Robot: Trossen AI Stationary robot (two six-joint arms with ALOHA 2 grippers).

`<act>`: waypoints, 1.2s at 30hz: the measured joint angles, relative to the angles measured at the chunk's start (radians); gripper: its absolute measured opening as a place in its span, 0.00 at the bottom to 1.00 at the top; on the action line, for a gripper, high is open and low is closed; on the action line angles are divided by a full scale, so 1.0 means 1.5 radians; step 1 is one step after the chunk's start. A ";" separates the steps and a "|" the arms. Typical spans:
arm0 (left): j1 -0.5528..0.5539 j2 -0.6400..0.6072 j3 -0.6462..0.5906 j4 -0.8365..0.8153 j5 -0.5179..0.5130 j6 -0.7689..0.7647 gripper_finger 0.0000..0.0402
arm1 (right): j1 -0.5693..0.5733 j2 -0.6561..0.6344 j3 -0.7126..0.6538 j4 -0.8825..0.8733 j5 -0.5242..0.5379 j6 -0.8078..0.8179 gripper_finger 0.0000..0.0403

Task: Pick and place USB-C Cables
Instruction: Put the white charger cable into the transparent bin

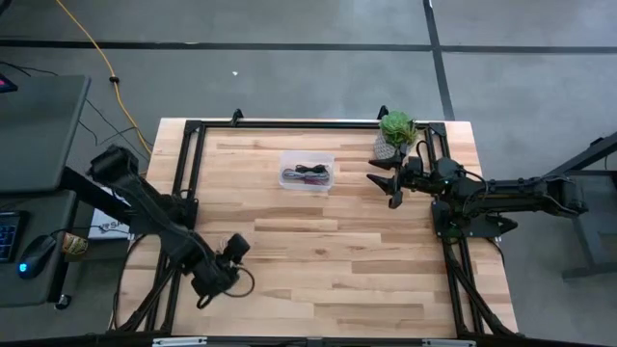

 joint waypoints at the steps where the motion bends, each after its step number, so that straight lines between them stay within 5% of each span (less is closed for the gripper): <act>1: -0.005 0.017 0.000 -0.009 0.009 -0.007 0.47 | 0.000 0.000 0.000 -0.001 0.000 0.000 0.48; 7: -0.013 0.075 0.000 -0.104 0.018 -0.011 0.47 | 0.000 0.000 0.000 -0.002 0.000 0.000 0.48; 25: 0.129 0.179 0.004 -0.092 0.120 0.190 0.46 | 0.000 0.000 0.000 -0.013 0.000 0.012 0.48; 29: 0.152 0.173 0.002 -0.084 0.128 0.207 0.37 | 0.000 0.000 0.000 -0.015 0.000 0.012 0.48; 36: 0.193 0.164 0.018 -0.084 0.130 0.221 0.04 | 0.000 0.000 0.000 -0.017 0.000 0.012 0.48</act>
